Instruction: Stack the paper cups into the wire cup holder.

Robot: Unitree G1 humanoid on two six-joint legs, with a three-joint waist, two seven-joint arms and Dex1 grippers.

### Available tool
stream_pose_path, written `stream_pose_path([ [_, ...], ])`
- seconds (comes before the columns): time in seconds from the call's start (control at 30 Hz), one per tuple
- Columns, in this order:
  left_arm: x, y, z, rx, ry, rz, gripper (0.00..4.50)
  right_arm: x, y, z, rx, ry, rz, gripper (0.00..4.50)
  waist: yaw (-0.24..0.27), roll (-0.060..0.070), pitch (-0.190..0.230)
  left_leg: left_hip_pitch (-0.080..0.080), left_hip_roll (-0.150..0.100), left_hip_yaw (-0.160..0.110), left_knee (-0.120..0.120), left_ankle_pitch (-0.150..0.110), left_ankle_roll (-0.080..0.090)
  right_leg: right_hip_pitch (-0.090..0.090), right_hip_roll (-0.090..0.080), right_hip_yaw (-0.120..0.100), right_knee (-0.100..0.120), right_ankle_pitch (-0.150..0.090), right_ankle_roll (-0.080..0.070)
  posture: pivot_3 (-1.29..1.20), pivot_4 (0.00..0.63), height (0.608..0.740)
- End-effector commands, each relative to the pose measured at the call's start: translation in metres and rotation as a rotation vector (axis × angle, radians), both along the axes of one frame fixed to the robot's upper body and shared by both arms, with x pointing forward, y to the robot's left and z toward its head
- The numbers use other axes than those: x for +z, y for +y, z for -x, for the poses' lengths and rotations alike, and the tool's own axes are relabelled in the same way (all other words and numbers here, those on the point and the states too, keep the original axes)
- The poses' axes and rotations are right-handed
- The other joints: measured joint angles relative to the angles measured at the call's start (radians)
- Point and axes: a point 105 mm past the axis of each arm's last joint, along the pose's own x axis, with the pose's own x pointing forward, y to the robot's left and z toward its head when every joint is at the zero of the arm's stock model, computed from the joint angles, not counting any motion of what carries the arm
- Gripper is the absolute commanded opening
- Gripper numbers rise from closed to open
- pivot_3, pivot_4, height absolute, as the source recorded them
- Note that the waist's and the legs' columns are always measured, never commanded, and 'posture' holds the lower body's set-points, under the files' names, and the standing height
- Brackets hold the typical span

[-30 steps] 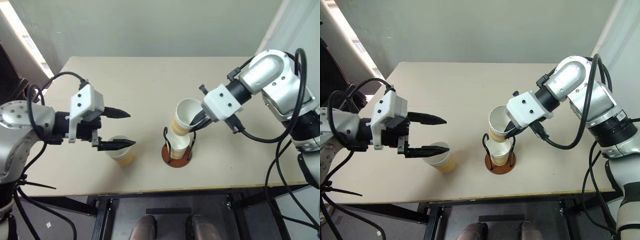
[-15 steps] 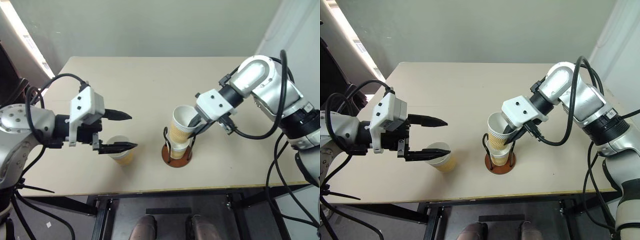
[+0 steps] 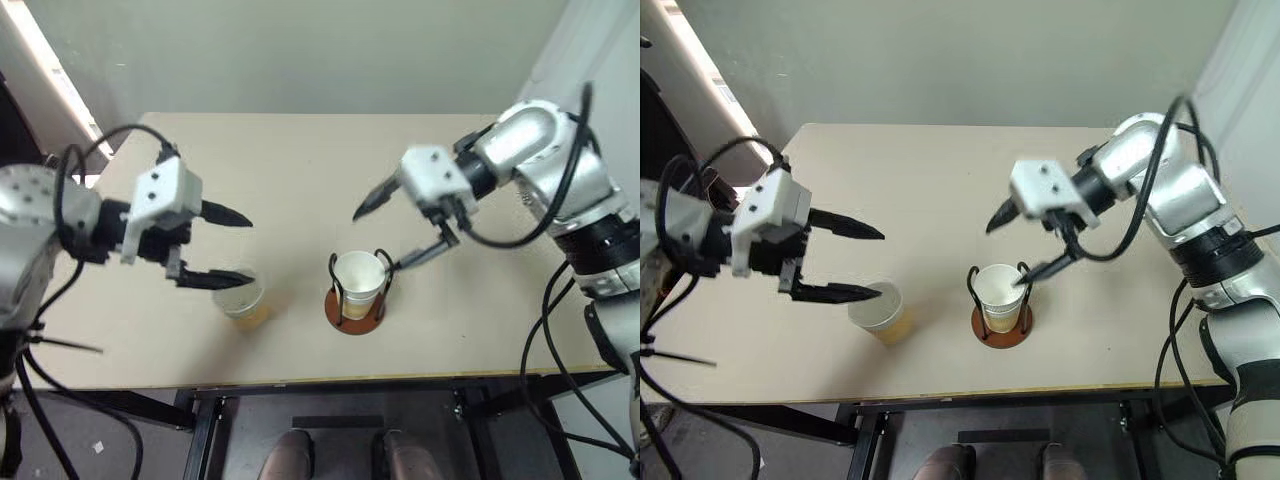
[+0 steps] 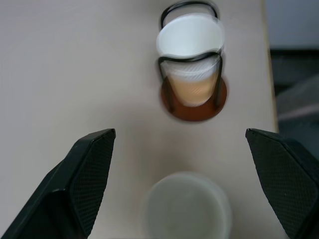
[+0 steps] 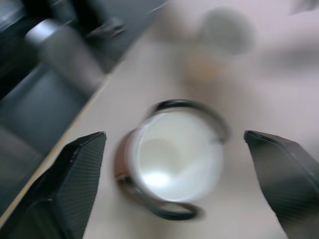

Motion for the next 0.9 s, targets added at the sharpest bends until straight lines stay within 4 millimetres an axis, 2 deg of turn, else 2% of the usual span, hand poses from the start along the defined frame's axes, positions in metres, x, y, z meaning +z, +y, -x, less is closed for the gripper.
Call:
stream_pose_path([
  [0.03,-0.002,0.002,-0.015,-0.095,0.038,-0.141,4.50,-0.004,0.018,0.005,-0.086,0.091,-0.224,4.46,0.000,-0.003,-0.002,0.000,0.000,0.000,0.000,0.000,0.000,0.000,0.000,0.000,0.000,0.000,0.000,0.00,0.150,0.740],
  [0.1,-0.013,-0.004,-0.021,-0.147,0.083,-0.215,4.50,-0.024,0.021,0.014,-0.086,0.118,-0.231,4.46,0.000,-0.003,-0.002,0.000,0.000,-0.001,0.000,0.000,0.000,0.000,0.000,-0.001,-0.001,0.000,0.000,0.00,0.150,0.740],
  [0.13,-0.020,-0.007,-0.024,-0.170,0.107,-0.251,4.50,-0.027,0.022,0.018,-0.090,0.141,-0.251,4.46,0.000,-0.002,-0.001,-0.001,0.000,-0.001,0.000,0.000,0.000,0.000,0.000,0.000,-0.001,0.000,0.001,0.00,0.150,0.740],
  [0.2,-0.035,-0.009,-0.029,-0.204,0.141,-0.328,4.50,-0.023,0.023,0.023,-0.118,0.185,-0.308,4.46,0.000,-0.001,-0.001,-0.006,0.000,0.000,0.001,-0.001,0.001,-0.003,-0.001,0.000,-0.003,0.003,0.006,0.00,0.150,0.740],
  [0.27,-0.049,-0.008,-0.035,-0.236,0.149,-0.434,4.50,-0.020,0.021,0.028,-0.134,0.211,-0.334,4.46,0.000,-0.001,-0.001,-0.013,0.000,-0.001,0.004,-0.001,0.001,-0.007,0.000,0.000,-0.005,0.010,0.017,0.00,0.150,0.740],
  [0.47,-0.064,-0.012,-0.053,-0.311,0.121,-0.599,4.50,-0.020,0.004,0.039,-0.231,0.218,-0.355,4.46,0.005,-0.002,-0.001,-0.018,0.000,-0.002,0.013,-0.002,0.004,-0.007,0.000,-0.001,-0.007,0.011,0.019,0.00,0.150,0.740],
  [0.6,-0.073,-0.011,-0.055,-0.353,0.126,-0.653,4.50,-0.021,-0.009,0.047,-0.306,0.213,-0.360,4.46,0.007,-0.002,-0.001,-0.019,0.000,-0.001,0.015,-0.003,0.005,-0.006,0.000,0.000,-0.008,0.012,0.021,0.00,0.150,0.740],
  [0.7,-0.077,-0.012,-0.055,-0.378,0.131,-0.669,3.94,-0.020,-0.013,0.051,-0.335,0.215,-0.360,4.50,0.007,-0.002,-0.001,-0.019,0.000,-0.001,0.016,-0.003,0.005,-0.005,0.000,0.001,-0.008,0.013,0.023,0.00,0.150,0.740],
  [0.83,-0.082,-0.015,-0.055,-0.421,0.126,-0.692,2.58,-0.039,-0.028,0.079,-0.304,0.282,-0.246,4.50,0.012,-0.002,-0.001,-0.019,0.000,-0.001,0.016,-0.002,0.006,-0.005,0.000,0.000,-0.008,0.012,0.024,0.00,0.150,0.740],
  [0.9,-0.080,-0.018,-0.056,-0.421,0.120,-0.672,1.90,-0.039,-0.036,0.081,-0.327,0.288,-0.242,4.50,0.014,-0.002,-0.001,-0.019,-0.001,-0.001,0.016,-0.002,0.006,-0.005,0.000,0.001,-0.008,0.012,0.024,0.00,0.150,0.740],
])
